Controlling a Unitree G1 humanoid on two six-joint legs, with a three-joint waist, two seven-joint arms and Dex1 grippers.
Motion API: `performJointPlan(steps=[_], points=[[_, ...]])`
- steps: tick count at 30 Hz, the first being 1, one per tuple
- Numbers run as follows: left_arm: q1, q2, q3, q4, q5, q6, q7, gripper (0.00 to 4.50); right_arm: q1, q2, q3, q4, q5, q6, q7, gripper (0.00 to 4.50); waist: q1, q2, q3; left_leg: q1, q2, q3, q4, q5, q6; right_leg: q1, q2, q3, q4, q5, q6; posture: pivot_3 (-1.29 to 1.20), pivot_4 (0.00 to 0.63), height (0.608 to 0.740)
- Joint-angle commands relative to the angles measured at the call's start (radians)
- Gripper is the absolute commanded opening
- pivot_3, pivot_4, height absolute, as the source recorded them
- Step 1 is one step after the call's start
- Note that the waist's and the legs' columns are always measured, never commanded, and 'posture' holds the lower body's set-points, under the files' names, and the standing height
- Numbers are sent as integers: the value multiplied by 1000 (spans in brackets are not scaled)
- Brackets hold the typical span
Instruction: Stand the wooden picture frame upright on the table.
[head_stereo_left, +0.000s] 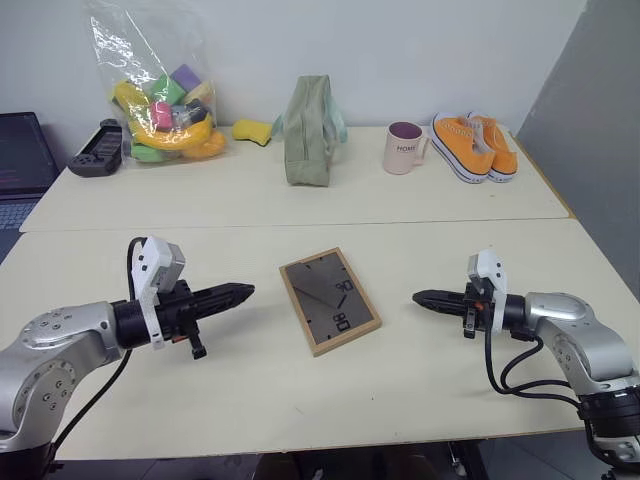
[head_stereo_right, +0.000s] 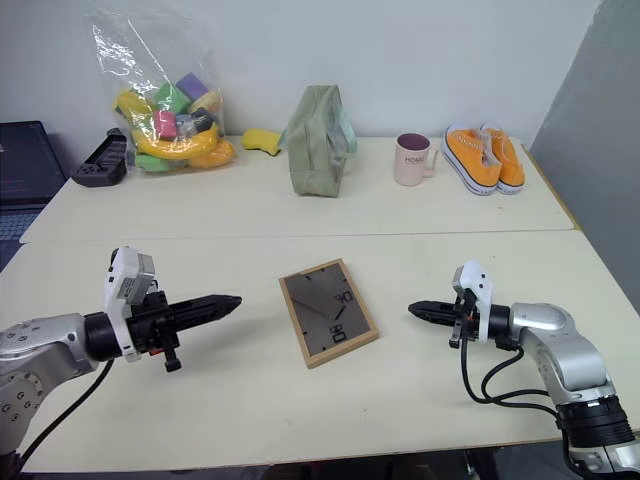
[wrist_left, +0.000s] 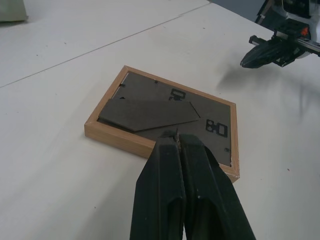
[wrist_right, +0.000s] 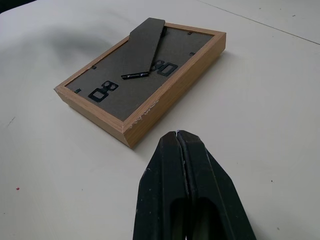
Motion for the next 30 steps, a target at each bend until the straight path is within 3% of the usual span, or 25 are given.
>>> performJointPlan(steps=[1,30], points=[[-9,-7,40,-25,-22,-7,13,12,-30,3,-7,-5,4,-8,6,0,0,0,0,0,0,0,0,0,0,0,0,0,0,0,0,0,150,740],[-31,-20,23,-22,-17,-1,95,12,-52,36,-14,29,-38,-47,-29,0,-1,0,0,0,0,0,0,0,0,0,0,0,0,0,0,0,150,740]])
